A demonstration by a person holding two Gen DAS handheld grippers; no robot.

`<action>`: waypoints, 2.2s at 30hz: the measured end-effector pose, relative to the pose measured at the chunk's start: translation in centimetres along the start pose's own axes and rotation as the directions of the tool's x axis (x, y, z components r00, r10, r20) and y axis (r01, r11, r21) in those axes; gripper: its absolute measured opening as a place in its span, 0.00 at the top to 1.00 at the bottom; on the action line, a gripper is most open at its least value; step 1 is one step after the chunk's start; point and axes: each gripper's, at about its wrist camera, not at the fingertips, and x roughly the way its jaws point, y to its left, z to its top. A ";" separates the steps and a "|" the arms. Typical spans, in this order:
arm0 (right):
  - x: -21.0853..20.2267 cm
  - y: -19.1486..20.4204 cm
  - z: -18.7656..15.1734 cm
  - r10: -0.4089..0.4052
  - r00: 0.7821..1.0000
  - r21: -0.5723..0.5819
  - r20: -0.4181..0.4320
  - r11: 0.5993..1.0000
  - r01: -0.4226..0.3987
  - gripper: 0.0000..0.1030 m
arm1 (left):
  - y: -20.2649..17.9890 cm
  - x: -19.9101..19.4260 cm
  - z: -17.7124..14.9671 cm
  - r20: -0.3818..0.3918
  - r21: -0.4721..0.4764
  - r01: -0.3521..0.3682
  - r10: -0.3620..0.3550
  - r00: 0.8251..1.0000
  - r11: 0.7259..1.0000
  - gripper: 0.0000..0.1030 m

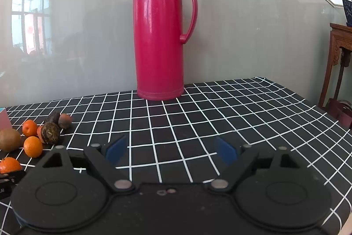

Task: Organize fruits
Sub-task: 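Carry the mandarin into the red box and release it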

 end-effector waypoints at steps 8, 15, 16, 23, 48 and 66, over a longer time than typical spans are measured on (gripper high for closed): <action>0.6 2.3 -0.1 0.021 1.000 -0.017 -0.019 1.000 -0.021 0.16 | 1.7 -1.5 0.0 0.032 -0.016 -0.011 0.011 0.999 1.000 0.58; 0.7 5.8 -0.4 0.067 0.997 -0.049 -0.028 0.996 -0.068 0.16 | 5.3 -3.6 0.1 0.111 -0.058 -0.052 0.059 0.992 0.997 0.58; 0.7 6.4 -0.4 0.075 0.997 -0.056 -0.030 0.996 -0.076 0.16 | 5.7 -4.0 0.1 0.124 -0.062 -0.064 0.071 0.990 0.996 0.58; 1.1 9.7 -0.6 0.114 0.992 -0.092 -0.045 0.989 -0.118 0.16 | 9.9 -5.6 0.0 0.166 -0.114 -0.132 0.150 0.975 0.985 0.58; 0.9 15.1 -1.2 0.216 0.975 -0.151 -0.050 0.964 -0.221 0.15 | 15.6 -7.9 -1.1 0.221 -0.191 -0.282 0.321 0.921 0.940 0.00; 0.6 17.7 -1.4 0.286 0.958 -0.176 -0.035 0.941 -0.287 0.15 | 17.2 -8.3 -1.7 0.221 -0.219 -0.312 0.359 0.907 0.924 0.00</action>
